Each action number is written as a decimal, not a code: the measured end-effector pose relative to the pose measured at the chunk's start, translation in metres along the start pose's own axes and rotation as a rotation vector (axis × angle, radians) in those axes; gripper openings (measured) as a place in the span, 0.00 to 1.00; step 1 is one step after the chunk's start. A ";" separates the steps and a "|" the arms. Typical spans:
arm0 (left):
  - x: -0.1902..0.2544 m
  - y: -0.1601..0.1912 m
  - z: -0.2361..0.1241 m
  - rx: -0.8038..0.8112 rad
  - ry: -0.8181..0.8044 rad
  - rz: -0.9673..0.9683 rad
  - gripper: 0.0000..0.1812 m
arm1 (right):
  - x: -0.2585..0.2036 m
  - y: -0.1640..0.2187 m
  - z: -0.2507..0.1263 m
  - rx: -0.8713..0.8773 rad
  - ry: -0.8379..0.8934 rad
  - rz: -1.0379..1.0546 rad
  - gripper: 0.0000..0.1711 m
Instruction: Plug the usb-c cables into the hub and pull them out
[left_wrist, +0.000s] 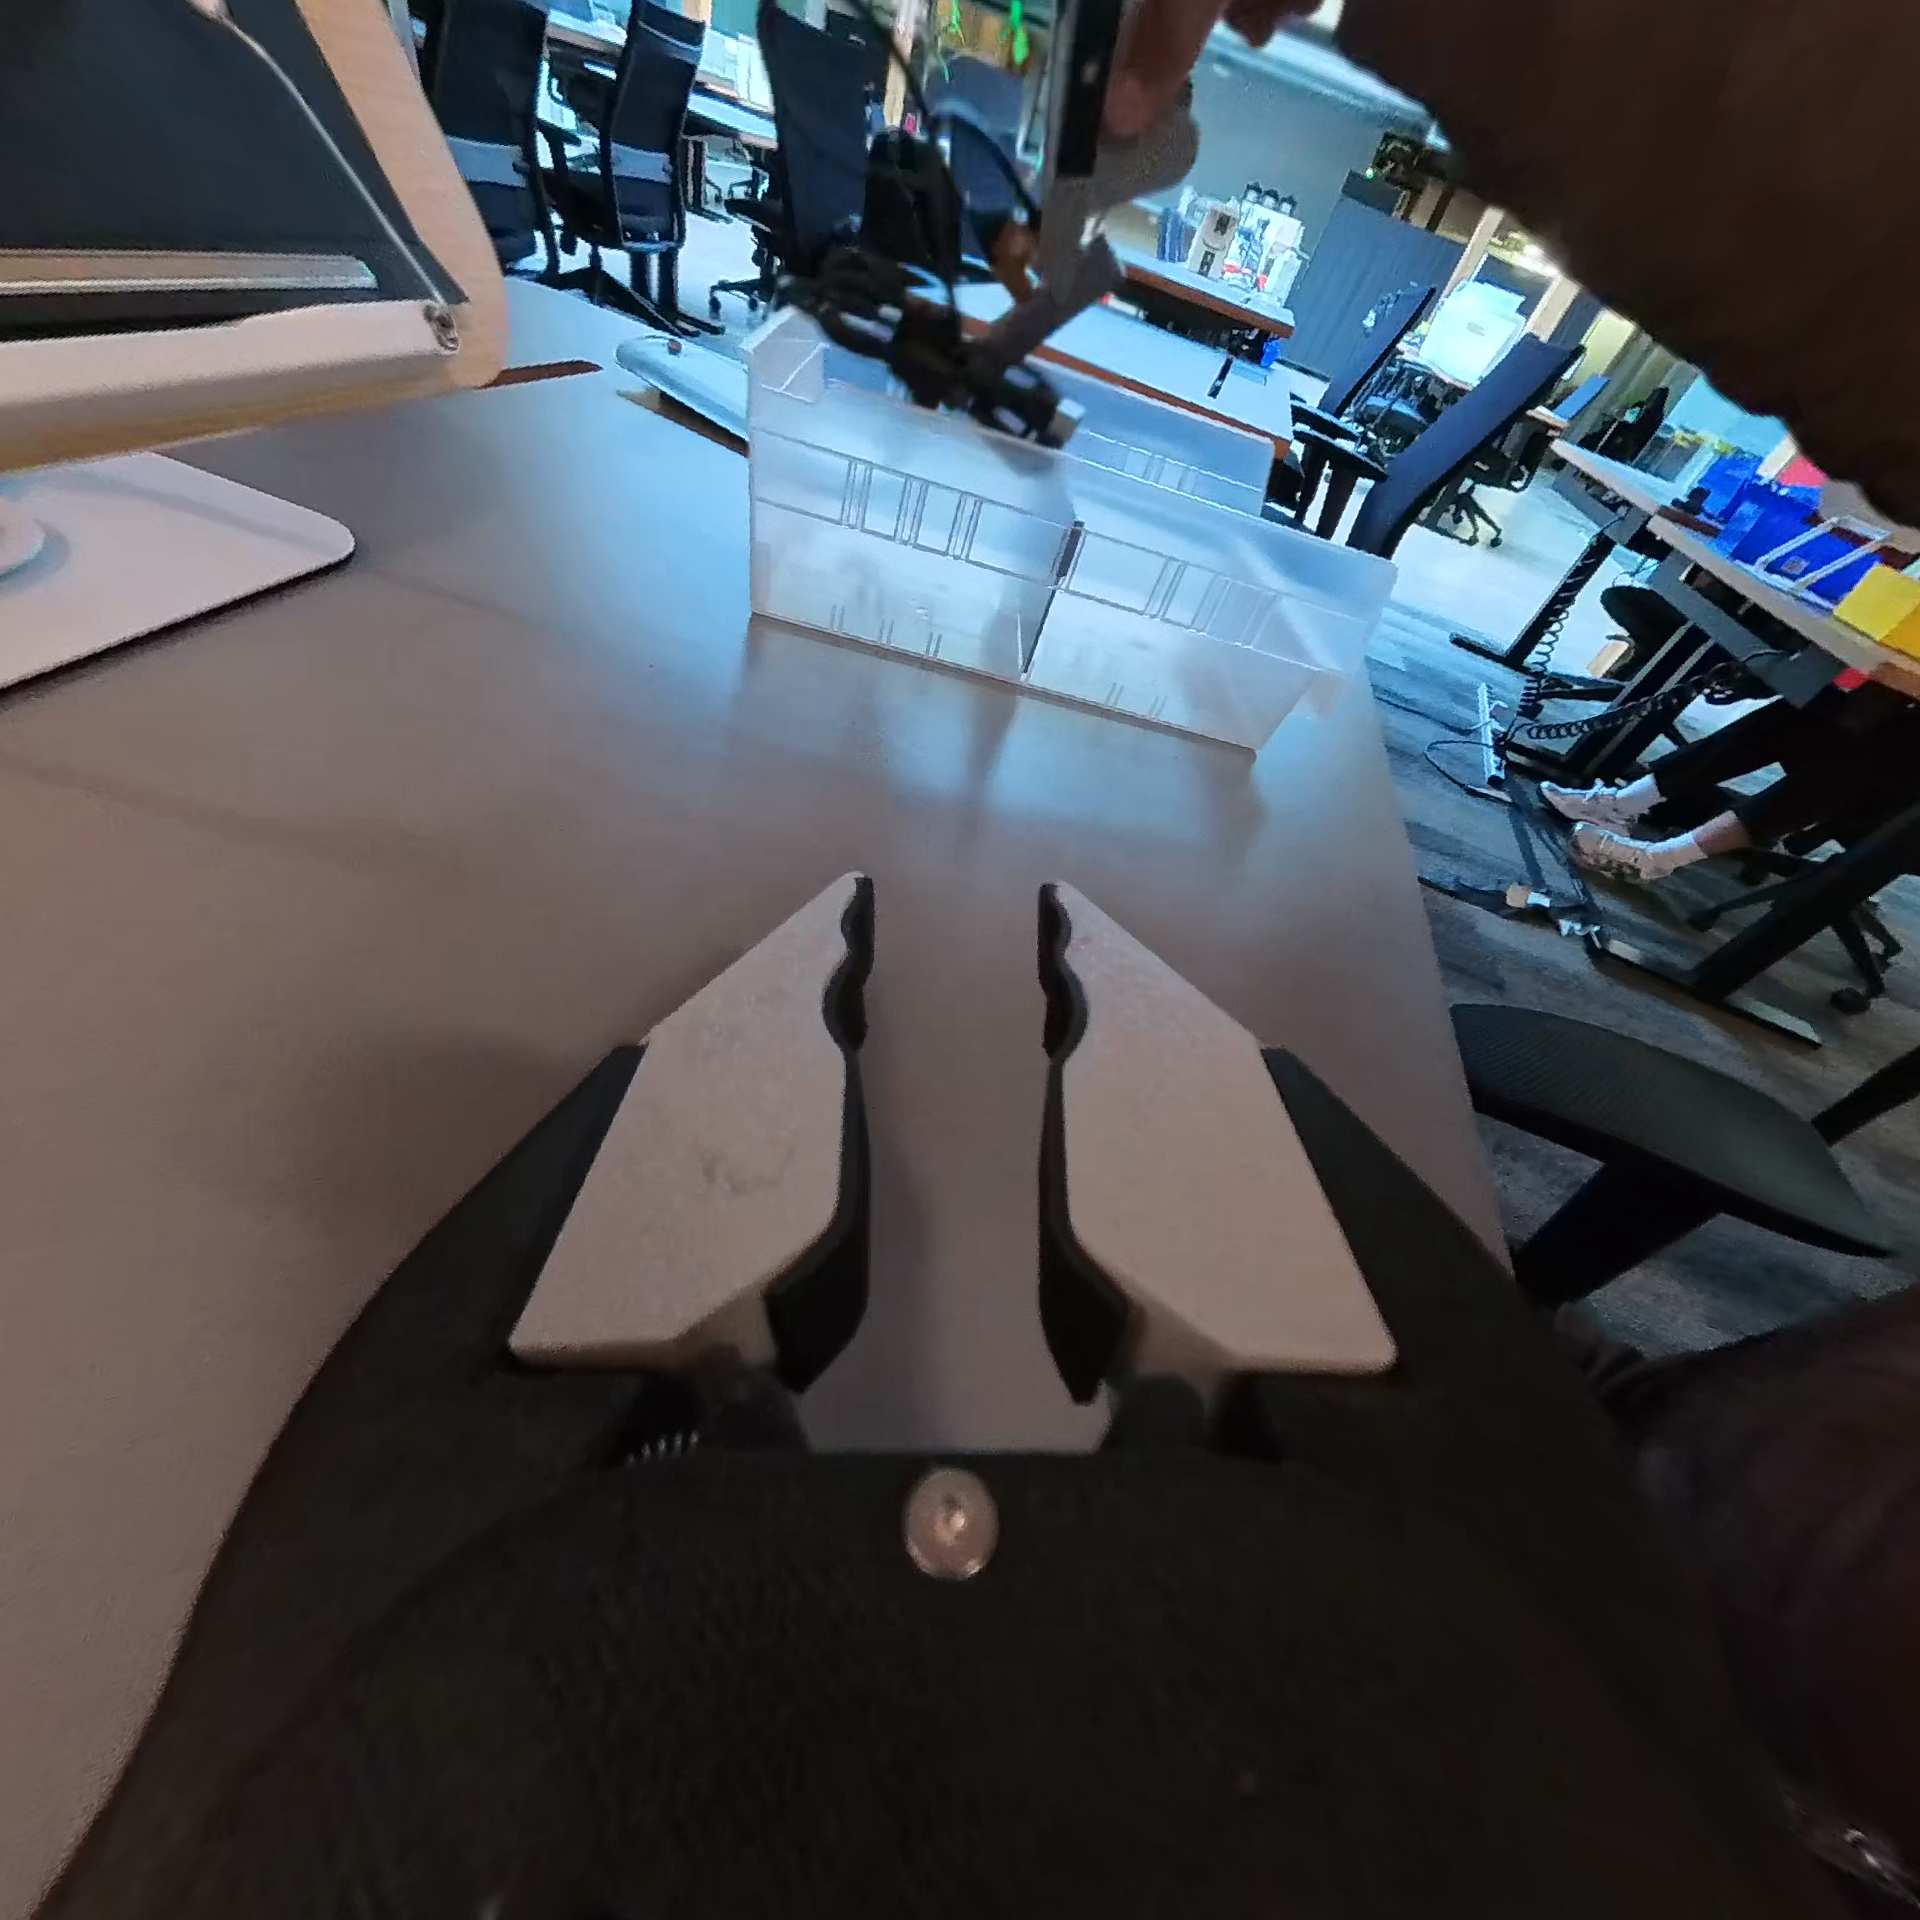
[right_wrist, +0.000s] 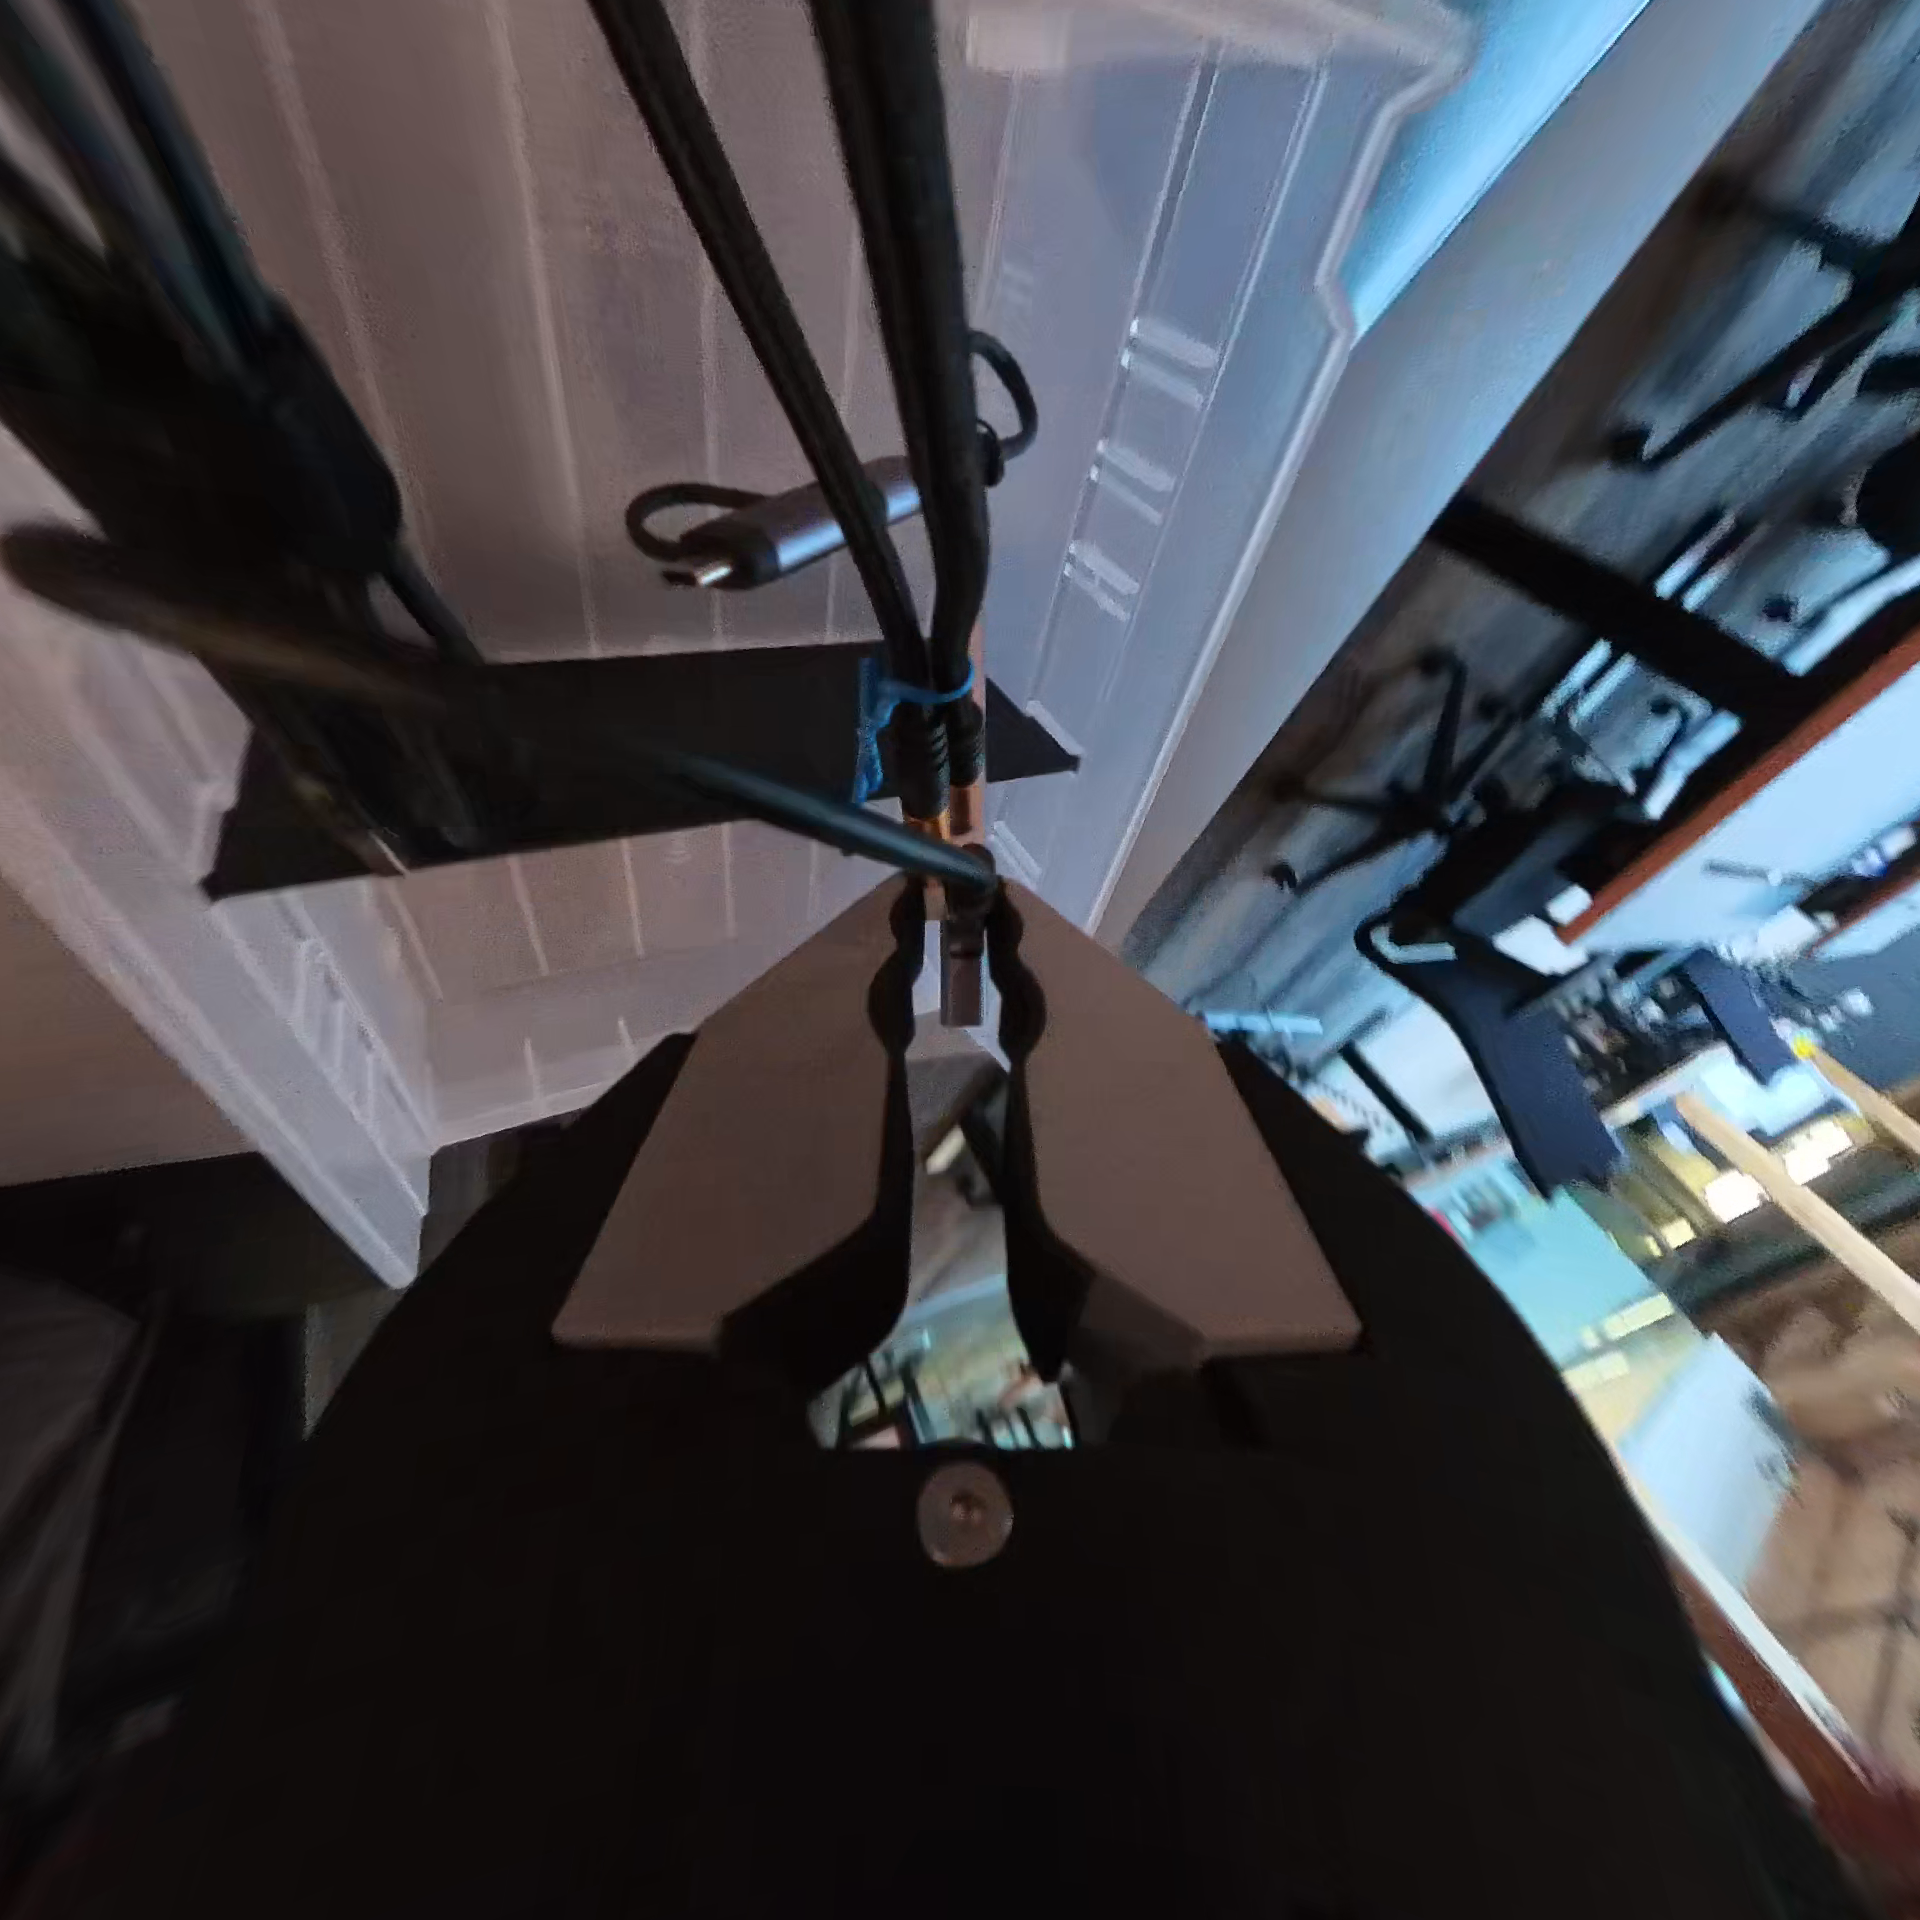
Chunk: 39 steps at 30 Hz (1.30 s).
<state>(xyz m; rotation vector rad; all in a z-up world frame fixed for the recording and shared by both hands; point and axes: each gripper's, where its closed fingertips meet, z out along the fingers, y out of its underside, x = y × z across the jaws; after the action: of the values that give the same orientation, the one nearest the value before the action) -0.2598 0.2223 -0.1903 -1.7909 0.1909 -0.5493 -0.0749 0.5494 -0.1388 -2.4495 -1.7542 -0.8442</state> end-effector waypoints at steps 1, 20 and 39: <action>-0.001 0.000 0.000 0.000 0.001 -0.006 0.16 | 0.001 -0.003 0.008 -0.053 0.019 -0.005 0.05; 0.010 0.011 0.007 -0.082 0.045 0.043 0.34 | -0.031 -0.035 -0.044 0.397 -0.114 -0.057 0.20; 0.061 0.065 -0.058 -0.408 -0.207 0.265 0.26 | -0.340 -0.149 -0.114 1.504 -0.476 -0.423 0.26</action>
<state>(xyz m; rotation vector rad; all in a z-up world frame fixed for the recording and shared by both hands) -0.2231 0.1280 -0.2239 -2.1596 0.4134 -0.1367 -0.3305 0.2721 -0.2306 -1.2454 -1.8413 0.9198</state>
